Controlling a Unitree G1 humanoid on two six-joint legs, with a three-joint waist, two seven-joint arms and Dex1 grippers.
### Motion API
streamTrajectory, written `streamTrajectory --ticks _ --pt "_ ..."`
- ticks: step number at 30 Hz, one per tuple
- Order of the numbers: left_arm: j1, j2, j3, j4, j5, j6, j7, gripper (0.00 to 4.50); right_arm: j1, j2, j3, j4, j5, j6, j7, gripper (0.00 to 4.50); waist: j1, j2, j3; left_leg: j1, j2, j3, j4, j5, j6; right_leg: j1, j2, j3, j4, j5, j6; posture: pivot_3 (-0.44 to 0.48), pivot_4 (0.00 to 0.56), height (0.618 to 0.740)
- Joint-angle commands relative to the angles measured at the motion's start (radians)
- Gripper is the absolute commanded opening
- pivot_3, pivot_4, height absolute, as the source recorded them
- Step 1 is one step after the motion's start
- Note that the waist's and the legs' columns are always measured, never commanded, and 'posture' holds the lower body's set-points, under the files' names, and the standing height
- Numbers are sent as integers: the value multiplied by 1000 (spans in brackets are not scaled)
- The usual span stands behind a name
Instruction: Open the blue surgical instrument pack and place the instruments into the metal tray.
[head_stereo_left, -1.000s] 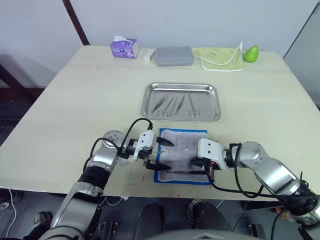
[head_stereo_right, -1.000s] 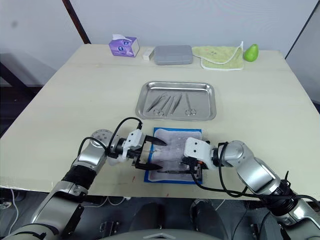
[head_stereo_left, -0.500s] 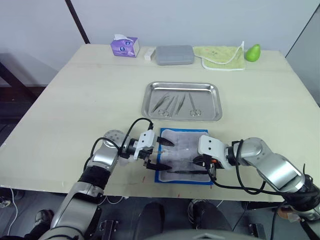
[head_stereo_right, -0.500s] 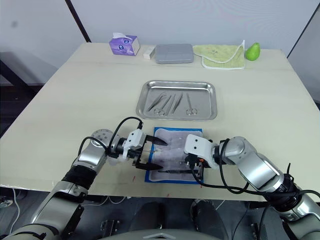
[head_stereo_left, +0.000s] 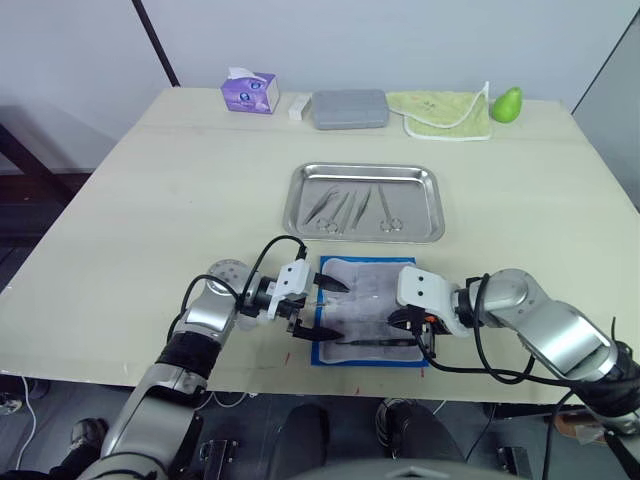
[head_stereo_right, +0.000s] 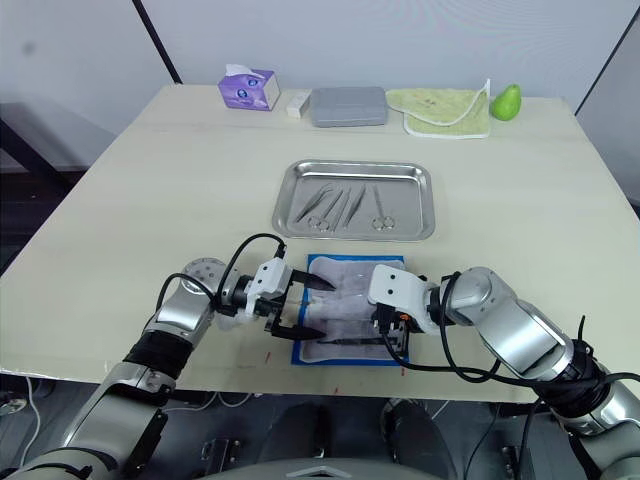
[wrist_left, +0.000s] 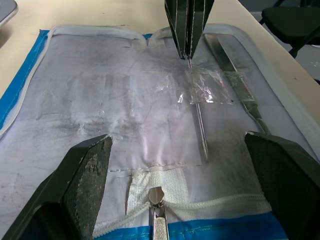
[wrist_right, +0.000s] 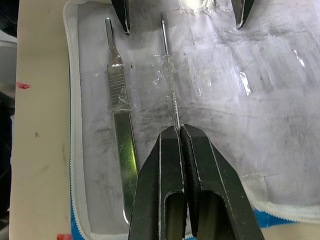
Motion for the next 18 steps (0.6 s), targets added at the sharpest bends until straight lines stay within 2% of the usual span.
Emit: streamTrajectory --ticks 1,18 --pt "27 17 -33 40 43 27 -1 4500 -13 -39 -25 -35 2 -5 2 57 0 0 0 0 0 0 0 0 0 0 0 0 0 0 0 0 150 740" --pt "24 10 -37 49 46 22 2 4500 24 -165 -74 -34 23 -73 43 57 0 0 1 0 0 -1 0 0 0 0 -1 0 0 -1 1 0 150 740"
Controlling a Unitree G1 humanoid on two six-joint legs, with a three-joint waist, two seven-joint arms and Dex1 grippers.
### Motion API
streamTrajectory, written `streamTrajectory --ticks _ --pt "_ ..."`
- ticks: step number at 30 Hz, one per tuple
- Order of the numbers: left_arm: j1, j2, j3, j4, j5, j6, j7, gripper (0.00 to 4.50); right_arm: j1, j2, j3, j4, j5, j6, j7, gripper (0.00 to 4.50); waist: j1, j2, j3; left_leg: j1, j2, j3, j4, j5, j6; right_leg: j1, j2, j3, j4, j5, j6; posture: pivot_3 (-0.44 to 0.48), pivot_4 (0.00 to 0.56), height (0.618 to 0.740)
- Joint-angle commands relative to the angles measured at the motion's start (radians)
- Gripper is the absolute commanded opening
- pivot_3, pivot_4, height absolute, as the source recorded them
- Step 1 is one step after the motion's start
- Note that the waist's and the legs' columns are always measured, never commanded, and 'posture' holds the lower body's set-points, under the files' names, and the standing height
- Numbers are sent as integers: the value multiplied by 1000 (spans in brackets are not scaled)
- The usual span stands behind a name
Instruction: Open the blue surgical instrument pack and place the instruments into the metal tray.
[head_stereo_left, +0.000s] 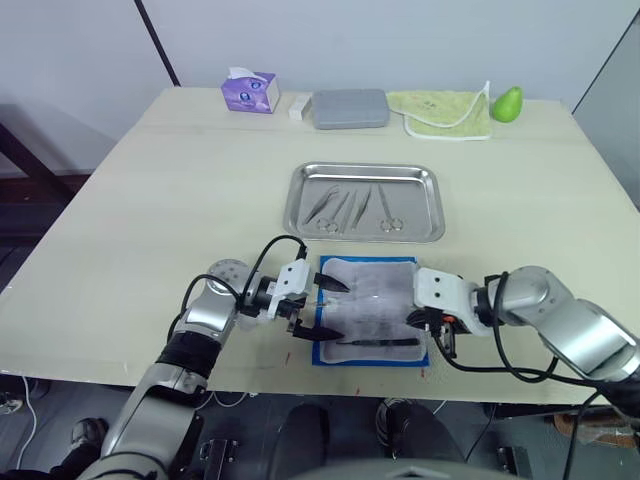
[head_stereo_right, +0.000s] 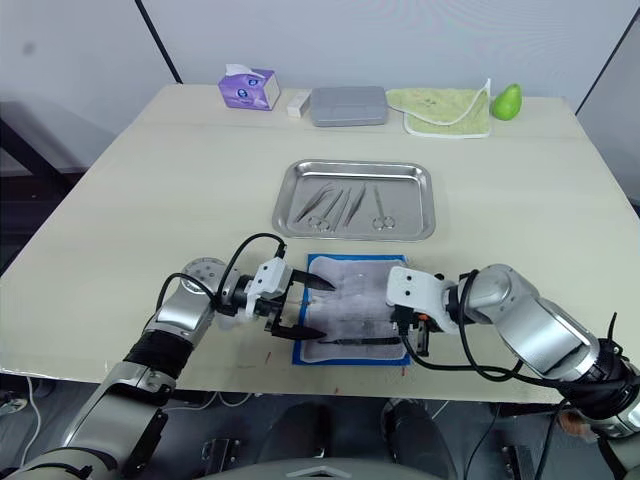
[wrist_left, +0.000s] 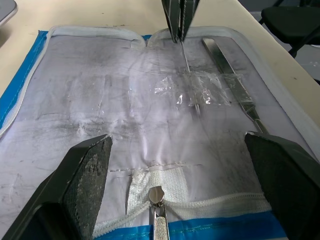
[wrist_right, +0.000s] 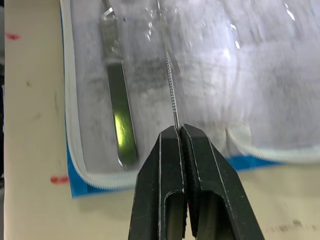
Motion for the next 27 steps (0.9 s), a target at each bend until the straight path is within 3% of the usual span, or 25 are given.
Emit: streamTrajectory --ticks 1,19,21,27 --pt "24 10 -36 50 47 21 2 4500 8 -38 -63 -23 9 -23 13 57 0 0 0 0 0 0 0 0 0 0 0 0 0 0 0 0 150 740" --pt "19 7 -34 62 46 12 2 4500 112 -207 -250 -20 70 -90 90 57 1 1 1 0 0 0 0 0 0 0 -1 0 0 0 0 0 150 740" --pt "18 6 -34 65 47 11 3 4500 118 -197 -305 -19 113 -62 89 57 2 0 2 0 0 0 0 0 0 0 -1 0 0 0 0 0 150 740" --pt "15 3 -34 71 47 9 5 4500 59 -22 -448 -19 267 93 -26 57 1 1 2 1 0 0 0 0 0 0 0 0 0 0 1 0 150 740"
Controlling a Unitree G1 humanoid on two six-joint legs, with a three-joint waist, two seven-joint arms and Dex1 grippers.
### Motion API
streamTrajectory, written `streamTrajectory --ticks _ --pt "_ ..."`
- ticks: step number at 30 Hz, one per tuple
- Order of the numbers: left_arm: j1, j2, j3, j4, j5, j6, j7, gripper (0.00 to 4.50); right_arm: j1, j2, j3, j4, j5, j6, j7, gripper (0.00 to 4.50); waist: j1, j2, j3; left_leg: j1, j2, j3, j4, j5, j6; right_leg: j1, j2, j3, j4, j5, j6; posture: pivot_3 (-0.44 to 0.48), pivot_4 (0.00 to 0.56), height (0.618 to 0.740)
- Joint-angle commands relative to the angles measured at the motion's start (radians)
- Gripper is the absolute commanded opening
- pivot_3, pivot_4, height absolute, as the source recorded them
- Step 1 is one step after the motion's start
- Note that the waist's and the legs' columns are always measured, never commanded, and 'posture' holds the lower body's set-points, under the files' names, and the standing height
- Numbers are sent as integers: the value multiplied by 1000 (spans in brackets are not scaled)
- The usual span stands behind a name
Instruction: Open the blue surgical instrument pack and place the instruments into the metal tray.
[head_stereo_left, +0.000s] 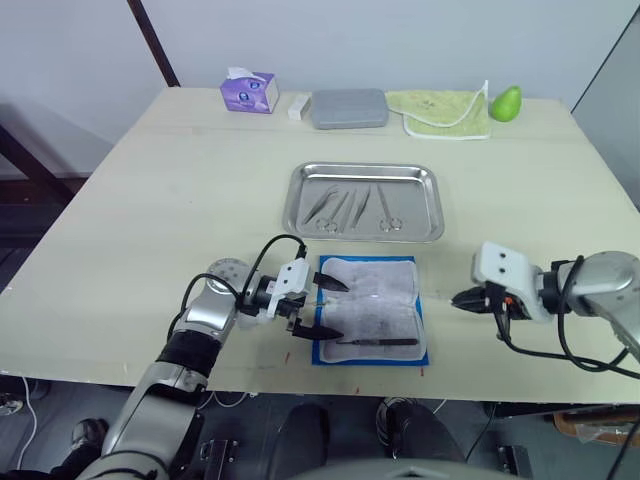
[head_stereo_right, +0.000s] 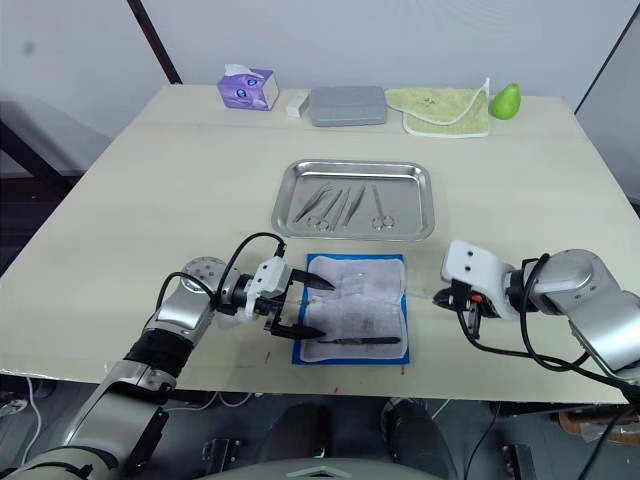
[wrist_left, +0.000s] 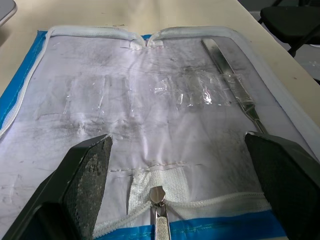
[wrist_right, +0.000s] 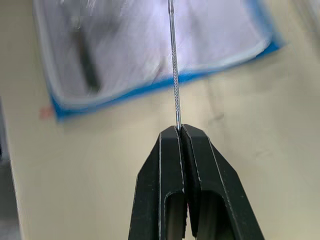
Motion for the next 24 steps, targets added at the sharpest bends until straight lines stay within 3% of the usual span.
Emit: streamTrajectory --ticks 1,7,11,15,24 --pt "23 4 -34 55 47 15 6 4500 -74 87 -76 -23 72 87 -92 57 0 0 0 0 0 0 0 0 0 0 0 0 0 0 0 0 150 740" --pt "24 1 -31 57 47 14 12 4500 -292 330 -113 17 106 351 -356 57 -1 2 2 0 0 0 0 0 0 0 1 0 0 4 1 0 150 740" --pt "29 0 -28 47 45 21 21 4500 -452 590 -219 192 88 430 -555 57 -2 3 2 -1 0 0 -1 0 0 -2 1 1 0 5 -1 0 150 740" --pt "38 -2 -27 31 43 29 30 4500 -506 679 -205 399 -27 333 -711 57 2 3 2 -4 0 3 -1 0 0 -3 0 0 0 5 -1 0 150 740" --pt "49 -6 -26 12 42 40 47 4500 -570 764 -167 759 -143 96 -808 57 -3 6 1 -11 -1 3 0 0 0 -9 1 0 1 5 0 0 150 740"
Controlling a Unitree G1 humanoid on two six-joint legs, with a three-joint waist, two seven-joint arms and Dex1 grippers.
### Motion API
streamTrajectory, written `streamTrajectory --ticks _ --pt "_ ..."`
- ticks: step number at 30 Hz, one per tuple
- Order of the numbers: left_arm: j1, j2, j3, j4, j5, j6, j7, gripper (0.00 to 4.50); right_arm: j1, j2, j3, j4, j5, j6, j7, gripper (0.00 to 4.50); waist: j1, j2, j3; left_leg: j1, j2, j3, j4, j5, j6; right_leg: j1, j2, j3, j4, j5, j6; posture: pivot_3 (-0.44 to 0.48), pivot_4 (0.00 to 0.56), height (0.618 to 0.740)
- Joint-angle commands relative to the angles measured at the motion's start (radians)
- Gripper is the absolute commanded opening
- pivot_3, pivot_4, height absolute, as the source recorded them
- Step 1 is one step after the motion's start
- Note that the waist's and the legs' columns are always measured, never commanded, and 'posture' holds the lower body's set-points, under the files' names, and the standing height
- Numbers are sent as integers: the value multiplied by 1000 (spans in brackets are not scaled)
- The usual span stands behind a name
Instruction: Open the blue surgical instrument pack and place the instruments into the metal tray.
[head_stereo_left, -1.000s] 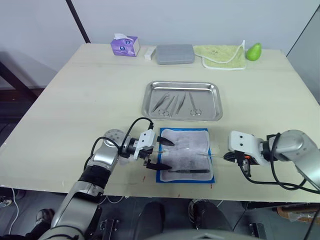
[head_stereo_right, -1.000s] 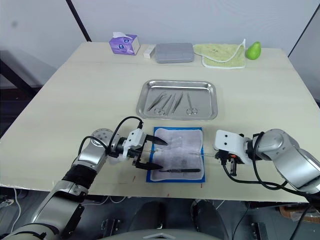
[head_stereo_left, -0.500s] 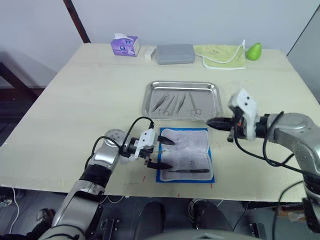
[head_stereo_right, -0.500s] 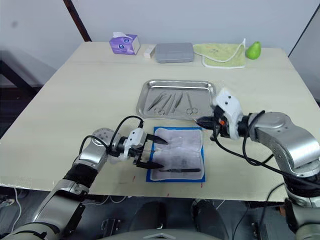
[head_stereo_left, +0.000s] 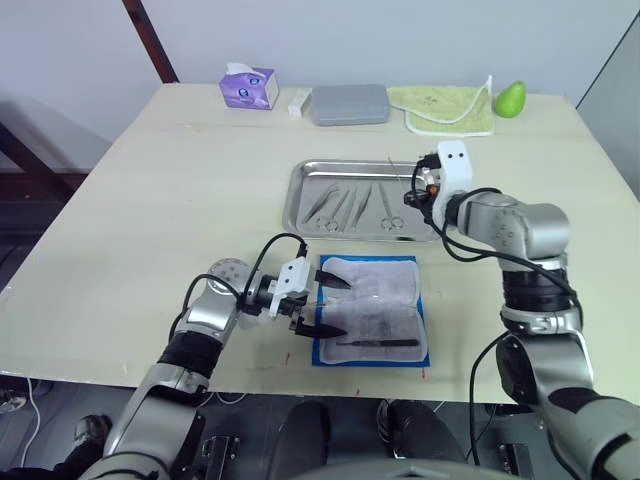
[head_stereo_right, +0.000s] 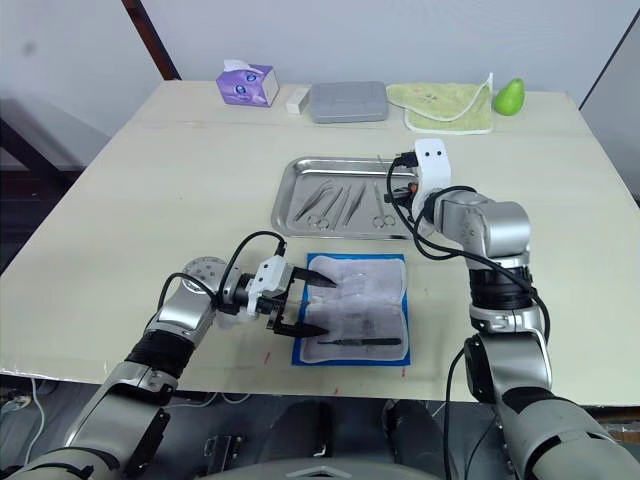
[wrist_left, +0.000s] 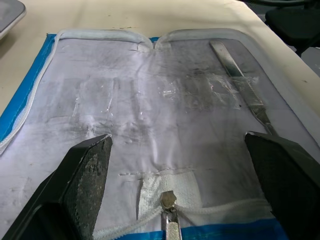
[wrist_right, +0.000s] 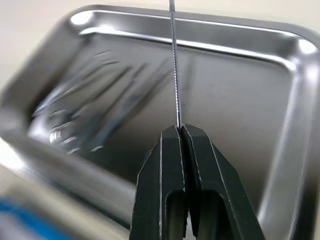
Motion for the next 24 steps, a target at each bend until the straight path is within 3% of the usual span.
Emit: streamTrajectory --ticks 1,23,24 --pt "39 2 -33 36 43 40 23 4500 -42 22 13 104 -40 -118 -24 57 0 0 0 0 0 0 0 0 0 0 0 0 0 0 0 0 150 740" --pt "37 -8 -36 38 44 38 42 4500 -93 60 8 376 -108 -277 -60 57 1 0 0 -2 0 -1 1 0 0 0 0 -2 0 0 0 0 150 740" --pt "36 -9 -36 39 44 37 42 4500 -94 60 8 379 -109 -279 -59 304 1 0 0 -2 0 -1 1 0 0 0 0 -2 0 0 0 0 150 740"
